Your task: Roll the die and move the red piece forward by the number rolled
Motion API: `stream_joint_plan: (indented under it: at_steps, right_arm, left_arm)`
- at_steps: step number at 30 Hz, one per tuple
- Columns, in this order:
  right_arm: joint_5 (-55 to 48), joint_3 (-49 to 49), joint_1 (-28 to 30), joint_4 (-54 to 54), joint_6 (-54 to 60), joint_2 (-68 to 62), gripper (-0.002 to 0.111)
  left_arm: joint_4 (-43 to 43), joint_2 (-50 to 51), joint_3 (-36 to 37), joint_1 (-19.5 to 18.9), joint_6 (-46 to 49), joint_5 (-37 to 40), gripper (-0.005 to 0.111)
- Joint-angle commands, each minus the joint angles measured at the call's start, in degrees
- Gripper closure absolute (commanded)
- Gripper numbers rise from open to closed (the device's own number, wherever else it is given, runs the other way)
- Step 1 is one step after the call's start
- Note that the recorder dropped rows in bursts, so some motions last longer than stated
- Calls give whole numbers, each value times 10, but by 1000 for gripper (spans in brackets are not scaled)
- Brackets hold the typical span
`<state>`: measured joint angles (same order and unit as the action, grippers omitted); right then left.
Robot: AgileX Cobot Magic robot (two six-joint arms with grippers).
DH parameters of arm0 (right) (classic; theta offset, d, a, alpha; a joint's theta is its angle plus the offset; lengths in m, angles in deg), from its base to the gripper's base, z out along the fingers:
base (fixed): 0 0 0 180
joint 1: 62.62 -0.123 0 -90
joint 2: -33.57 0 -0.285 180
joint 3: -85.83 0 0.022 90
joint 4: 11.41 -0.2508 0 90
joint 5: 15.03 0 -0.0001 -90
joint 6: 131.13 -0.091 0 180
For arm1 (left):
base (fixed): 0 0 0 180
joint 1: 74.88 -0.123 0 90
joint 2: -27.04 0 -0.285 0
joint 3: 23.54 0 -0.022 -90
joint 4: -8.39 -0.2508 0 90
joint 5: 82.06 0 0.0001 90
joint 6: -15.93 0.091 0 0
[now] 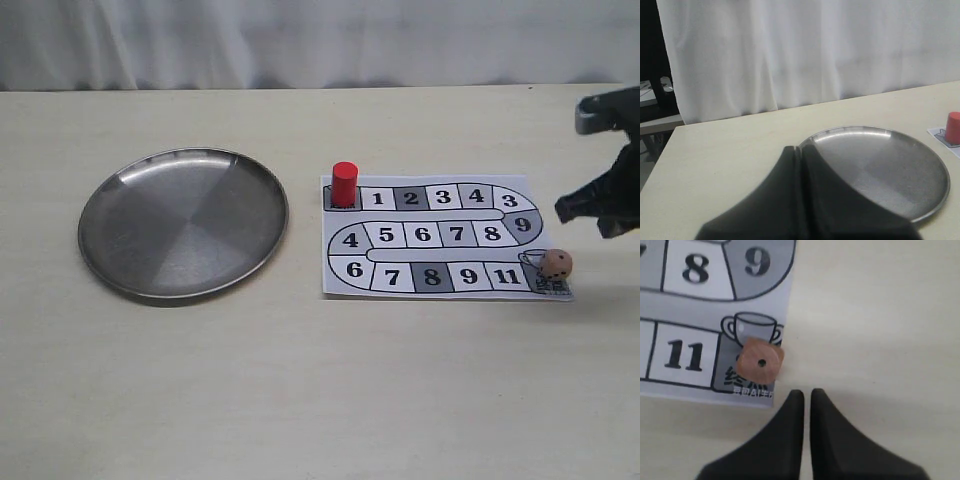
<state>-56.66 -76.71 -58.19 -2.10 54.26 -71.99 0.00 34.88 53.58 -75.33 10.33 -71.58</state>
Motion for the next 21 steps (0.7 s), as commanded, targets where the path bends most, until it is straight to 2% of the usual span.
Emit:
stream_joint_plan:
  at_steps: [1, 4, 16, 21]
  right_arm:
    - [58, 54, 3, 2, 81, -56, 104]
    - [60, 55, 3, 1, 83, -98, 104]
    - [69, 55, 3, 1, 83, -103, 104]
    - [18, 35, 3, 1, 88, -98, 104]
  left_arm:
    - [1, -1, 1, 5, -1, -5, 107]
    - [1, -1, 1, 5, -1, -5, 107]
    - [1, -1, 1, 5, -1, -5, 107]
    - [1, -1, 1, 5, -1, -5, 107]
